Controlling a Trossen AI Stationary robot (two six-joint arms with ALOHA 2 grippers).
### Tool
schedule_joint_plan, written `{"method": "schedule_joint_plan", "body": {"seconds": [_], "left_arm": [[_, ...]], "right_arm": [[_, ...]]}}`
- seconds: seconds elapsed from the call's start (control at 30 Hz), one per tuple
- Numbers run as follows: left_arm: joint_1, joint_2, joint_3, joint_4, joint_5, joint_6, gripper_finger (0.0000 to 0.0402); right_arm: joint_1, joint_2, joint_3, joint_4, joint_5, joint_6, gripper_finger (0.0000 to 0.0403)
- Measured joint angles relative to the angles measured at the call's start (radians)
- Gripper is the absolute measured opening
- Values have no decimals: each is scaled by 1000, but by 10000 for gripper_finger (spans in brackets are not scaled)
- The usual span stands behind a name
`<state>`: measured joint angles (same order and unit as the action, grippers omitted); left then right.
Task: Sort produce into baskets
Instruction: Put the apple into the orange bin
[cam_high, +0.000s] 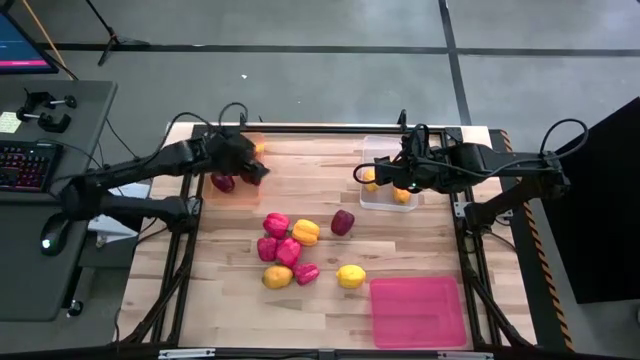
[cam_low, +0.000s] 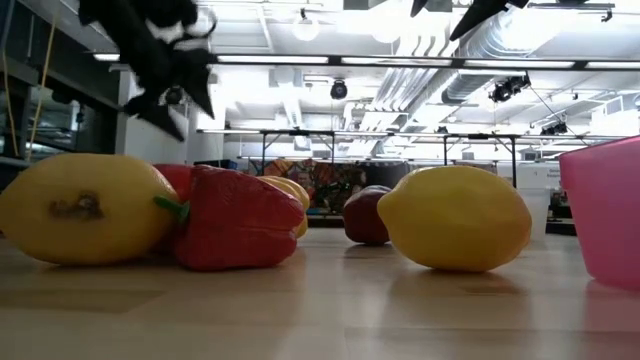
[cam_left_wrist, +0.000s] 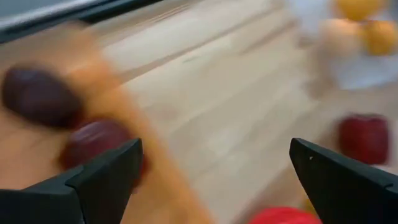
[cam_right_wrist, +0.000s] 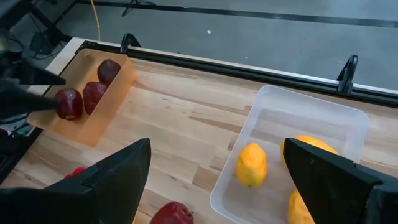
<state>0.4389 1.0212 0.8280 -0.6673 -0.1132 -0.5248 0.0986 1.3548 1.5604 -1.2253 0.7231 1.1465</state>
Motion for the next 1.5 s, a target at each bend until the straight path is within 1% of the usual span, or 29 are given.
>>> {"method": "schedule_joint_plan", "body": {"seconds": [0.1,0.2,0.33,0.43,0.53,0.63,0.7,0.73,0.83,0.97,1.1,1.27,1.37,1.5], "left_arm": [[-149,47,62,54,-40,-16,393],[-263,132,130,105,-79,-30,392],[-354,310,225,103,-71,-55,392],[-405,456,296,110,-50,-39,392],[-440,592,358,152,-41,-40,392],[-459,705,417,226,-9,-71,392],[-469,766,460,259,-7,-76,392],[-471,795,482,260,-12,-76,392],[-473,867,536,257,-74,-74,392],[-469,945,589,279,-76,-46,392],[-466,1008,610,275,-77,-72,392],[-464,1076,617,332,-67,-93,392],[-463,1117,616,324,-59,-98,392],[-464,1126,616,323,-61,-64,389]], "right_arm": [[0,0,0,-1,0,-1,355],[0,0,0,-1,-1,-2,355],[0,0,0,-6,-1,-2,355],[0,0,0,-5,-1,-2,355],[0,0,0,-5,-1,-2,355],[0,0,0,-6,-1,-3,355],[0,0,0,-6,-1,-3,355],[0,0,0,-6,0,-3,355],[0,0,0,-6,-1,-3,355],[0,0,0,-6,0,-3,355],[0,0,0,-8,0,-3,355],[0,5,0,-8,0,-2,355],[0,15,0,-7,0,-2,355],[0,33,-6,-7,-3,-3,355]]}}
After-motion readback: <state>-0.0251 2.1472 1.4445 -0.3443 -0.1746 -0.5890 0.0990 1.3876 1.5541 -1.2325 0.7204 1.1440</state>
